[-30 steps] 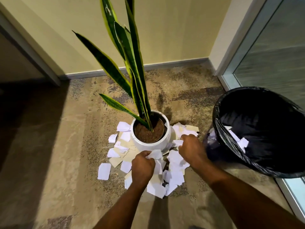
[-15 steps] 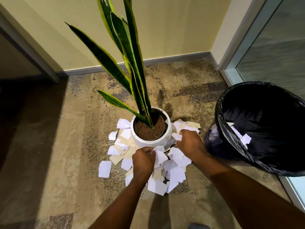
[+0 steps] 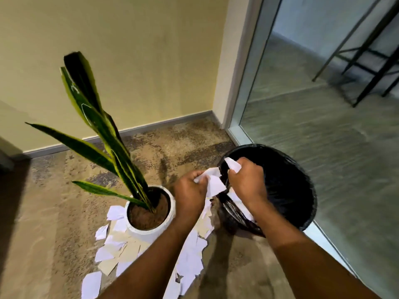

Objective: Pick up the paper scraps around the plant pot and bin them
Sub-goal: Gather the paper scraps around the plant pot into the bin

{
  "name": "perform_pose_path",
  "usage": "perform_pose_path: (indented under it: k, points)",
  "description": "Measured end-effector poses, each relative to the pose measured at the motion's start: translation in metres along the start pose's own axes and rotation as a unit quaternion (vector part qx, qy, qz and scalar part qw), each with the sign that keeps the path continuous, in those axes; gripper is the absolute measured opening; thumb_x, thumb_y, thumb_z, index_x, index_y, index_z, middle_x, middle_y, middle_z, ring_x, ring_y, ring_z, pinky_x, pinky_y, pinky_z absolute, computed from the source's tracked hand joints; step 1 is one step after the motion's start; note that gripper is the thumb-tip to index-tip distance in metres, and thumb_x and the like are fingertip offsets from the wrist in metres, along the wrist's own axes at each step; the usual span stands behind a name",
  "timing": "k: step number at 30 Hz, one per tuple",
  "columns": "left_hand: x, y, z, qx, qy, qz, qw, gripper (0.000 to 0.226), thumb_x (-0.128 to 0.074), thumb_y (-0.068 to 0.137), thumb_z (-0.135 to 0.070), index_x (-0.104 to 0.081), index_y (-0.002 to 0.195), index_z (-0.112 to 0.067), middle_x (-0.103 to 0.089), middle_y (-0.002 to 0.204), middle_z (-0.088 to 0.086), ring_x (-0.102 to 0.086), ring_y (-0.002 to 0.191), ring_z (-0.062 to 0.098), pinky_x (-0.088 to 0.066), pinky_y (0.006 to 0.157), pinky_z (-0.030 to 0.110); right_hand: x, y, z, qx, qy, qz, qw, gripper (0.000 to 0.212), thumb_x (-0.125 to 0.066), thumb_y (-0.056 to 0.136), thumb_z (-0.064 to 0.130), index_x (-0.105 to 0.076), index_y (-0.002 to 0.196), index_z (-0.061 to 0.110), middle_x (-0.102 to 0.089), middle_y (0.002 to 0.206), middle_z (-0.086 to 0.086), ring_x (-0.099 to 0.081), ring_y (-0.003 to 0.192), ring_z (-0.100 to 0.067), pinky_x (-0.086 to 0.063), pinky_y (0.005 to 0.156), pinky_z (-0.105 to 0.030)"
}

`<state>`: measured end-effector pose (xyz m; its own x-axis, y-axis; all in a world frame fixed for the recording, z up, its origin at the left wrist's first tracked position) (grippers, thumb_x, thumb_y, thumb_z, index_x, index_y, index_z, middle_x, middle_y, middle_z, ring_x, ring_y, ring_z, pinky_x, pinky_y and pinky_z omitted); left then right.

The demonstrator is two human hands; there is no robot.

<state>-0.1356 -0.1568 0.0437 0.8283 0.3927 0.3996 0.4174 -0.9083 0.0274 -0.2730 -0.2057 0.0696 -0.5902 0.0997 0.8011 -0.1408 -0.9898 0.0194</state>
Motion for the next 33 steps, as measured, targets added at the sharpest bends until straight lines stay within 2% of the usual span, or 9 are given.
perform_pose_path:
  k: [2,6,10,13,18,21,25,31,33]
  points:
    - [-0.022,0.006,-0.020,-0.031,0.030,0.024,0.999,0.015,-0.067,0.087,-0.015,-0.076,0.097,-0.009,-0.075,0.089,0.005,-0.059,0.073,0.008,-0.036,0.060,0.018,0.015,0.009,-0.023,-0.058,-0.005,-0.017,0.998,0.017,-0.061,0.083,0.019,-0.063,0.090,0.004,-0.069,0.091,-0.022,-0.064,0.088,-0.037,-0.047,0.068,-0.034]
    - [-0.062,0.012,-0.034,-0.028,0.041,0.077,0.996,0.024,-0.069,0.085,-0.012,-0.072,0.107,-0.004,-0.074,0.099,0.011,-0.068,0.086,0.017,-0.036,0.066,0.012,0.023,0.011,-0.062,-0.115,-0.015,-0.006,0.993,0.027,-0.066,0.082,0.029,-0.061,0.091,0.004,-0.068,0.095,-0.022,-0.064,0.093,-0.037,-0.045,0.068,-0.031]
    - [-0.085,0.012,-0.028,0.019,0.006,0.120,0.993,0.035,-0.075,0.080,-0.020,-0.068,0.113,-0.006,-0.072,0.093,0.007,-0.067,0.088,0.017,-0.050,0.080,0.024,0.015,0.008,-0.076,-0.130,0.012,0.012,0.991,0.046,-0.074,0.077,0.029,-0.058,0.113,0.004,-0.065,0.111,-0.019,-0.061,0.104,-0.034,-0.047,0.080,-0.032]
    - [-0.087,0.014,-0.021,0.030,-0.014,0.134,0.990,0.041,-0.073,0.083,-0.024,-0.064,0.120,-0.008,-0.070,0.108,0.007,-0.063,0.099,0.013,-0.047,0.084,0.023,0.008,0.010,-0.072,-0.104,-0.012,-0.004,0.994,0.055,-0.074,0.078,0.030,-0.053,0.123,0.004,-0.057,0.120,-0.021,-0.056,0.110,-0.037,-0.045,0.089,-0.036]
    - [-0.064,0.011,-0.008,-0.004,-0.016,0.087,0.996,0.029,-0.064,0.088,-0.012,-0.067,0.116,-0.009,-0.072,0.108,0.001,-0.064,0.095,0.001,-0.045,0.082,0.015,-0.006,0.012,-0.029,-0.015,-0.029,-0.046,0.998,0.037,-0.067,0.082,0.021,-0.058,0.115,0.006,-0.053,0.116,-0.019,-0.053,0.108,-0.038,-0.042,0.091,-0.040]
    - [-0.039,0.008,0.009,-0.020,-0.041,0.045,0.998,0.019,-0.058,0.088,-0.012,-0.072,0.101,-0.017,-0.073,0.092,-0.010,-0.066,0.083,-0.005,-0.054,0.078,0.027,-0.025,0.002,0.011,0.078,0.012,-0.026,0.997,0.011,-0.061,0.081,0.014,-0.064,0.091,0.012,-0.062,0.099,-0.013,-0.058,0.092,-0.032,-0.045,0.076,-0.036]
    - [0.008,-0.010,0.059,0.000,0.023,-0.020,1.000,0.024,-0.057,0.088,-0.022,-0.071,0.107,-0.022,-0.074,0.097,-0.008,-0.068,0.087,0.004,-0.056,0.077,0.028,-0.072,-0.023,0.044,0.139,-0.043,0.125,0.981,0.010,-0.058,0.077,0.012,-0.066,0.080,0.007,-0.068,0.084,-0.017,-0.063,0.081,-0.034,-0.049,0.065,-0.033]
    - [0.055,-0.064,0.149,0.083,0.076,-0.050,0.992,0.018,-0.061,0.086,-0.009,-0.074,0.098,-0.013,-0.074,0.092,-0.002,-0.062,0.076,0.002,-0.044,0.067,0.007,-0.150,-0.067,0.006,0.167,-0.230,0.356,0.890,0.024,-0.057,0.089,0.015,-0.064,0.107,0.001,-0.064,0.115,-0.019,-0.060,0.106,-0.034,-0.044,0.078,-0.030]
    - [0.058,-0.083,0.181,0.122,0.112,-0.022,0.986,0.019,-0.062,0.087,-0.012,-0.073,0.103,-0.012,-0.073,0.100,0.000,-0.066,0.086,0.010,-0.045,0.076,0.012,-0.178,-0.076,-0.024,0.149,-0.254,0.385,0.875,0.025,-0.055,0.089,0.015,-0.062,0.108,0.001,-0.064,0.116,-0.019,-0.060,0.105,-0.033,-0.044,0.075,-0.029]
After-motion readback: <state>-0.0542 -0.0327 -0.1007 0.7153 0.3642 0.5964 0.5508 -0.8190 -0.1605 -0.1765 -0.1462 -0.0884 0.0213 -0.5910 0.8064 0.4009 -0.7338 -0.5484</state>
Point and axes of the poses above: each hand's wrist, its own y-axis towards the middle knuckle, its own x-axis out of the back of the hand, z = x × y, the point moved 1 cm from there along y, towards the middle knuckle
